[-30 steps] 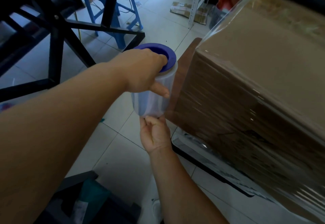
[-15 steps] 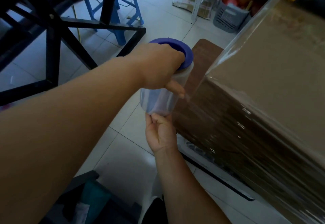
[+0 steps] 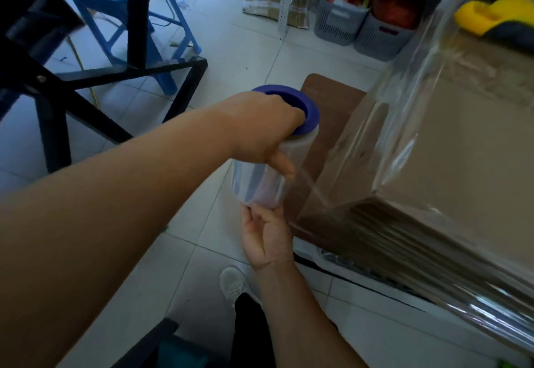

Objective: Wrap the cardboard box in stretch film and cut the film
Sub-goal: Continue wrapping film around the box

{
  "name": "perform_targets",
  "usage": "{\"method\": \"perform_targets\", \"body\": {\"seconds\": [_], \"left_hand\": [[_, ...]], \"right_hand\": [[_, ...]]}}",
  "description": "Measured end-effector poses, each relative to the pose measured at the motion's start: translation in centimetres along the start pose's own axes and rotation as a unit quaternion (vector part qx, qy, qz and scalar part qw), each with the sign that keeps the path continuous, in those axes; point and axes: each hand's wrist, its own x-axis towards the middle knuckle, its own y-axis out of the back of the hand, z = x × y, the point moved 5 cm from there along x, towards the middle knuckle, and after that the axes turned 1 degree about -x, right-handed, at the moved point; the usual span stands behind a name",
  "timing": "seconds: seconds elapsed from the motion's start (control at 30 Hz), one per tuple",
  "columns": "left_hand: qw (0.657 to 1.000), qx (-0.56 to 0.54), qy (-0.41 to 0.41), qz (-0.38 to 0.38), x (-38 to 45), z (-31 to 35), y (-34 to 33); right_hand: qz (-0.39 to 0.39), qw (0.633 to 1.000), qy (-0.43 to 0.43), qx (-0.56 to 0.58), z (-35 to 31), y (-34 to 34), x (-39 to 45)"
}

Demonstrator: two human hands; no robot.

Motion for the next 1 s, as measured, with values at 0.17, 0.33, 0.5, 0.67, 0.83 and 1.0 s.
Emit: {"method": "perform_targets", "body": {"seconds": [0.17,0.33,0.5,0.67,0.83,1.0], "left_hand": [[0.999,-0.005,-0.033,-0.003,0.3,-2.4,0.0],[0.999,-0.006,-0.053,0.006,0.9,-3.1,0.2],[0.997,-0.008,-0.081,-0.004,2.0,-2.7,1.3],[0.994,0.022,-0.103,-0.023,4.1,-2.2,2.1],[0.988,0.042,-0.142,-0.047,6.4,-1.4,2.9],[0.974,0.066,-0.212,-0.050,8.3,-0.8,3.3]], "right_hand": [[0.033,0.999,0.026,0.003,0.7,-1.5,1.5],[0.058,0.998,0.016,0.012,0.9,-2.4,2.6],[0.083,0.996,0.017,0.019,0.2,-3.5,2.4],[0.102,0.992,-0.013,0.068,-0.6,-3.9,3.1],[0.125,0.987,-0.009,0.103,-2.0,-4.7,3.8],[0.088,0.982,0.038,0.165,-2.1,-5.9,4.7]]}}
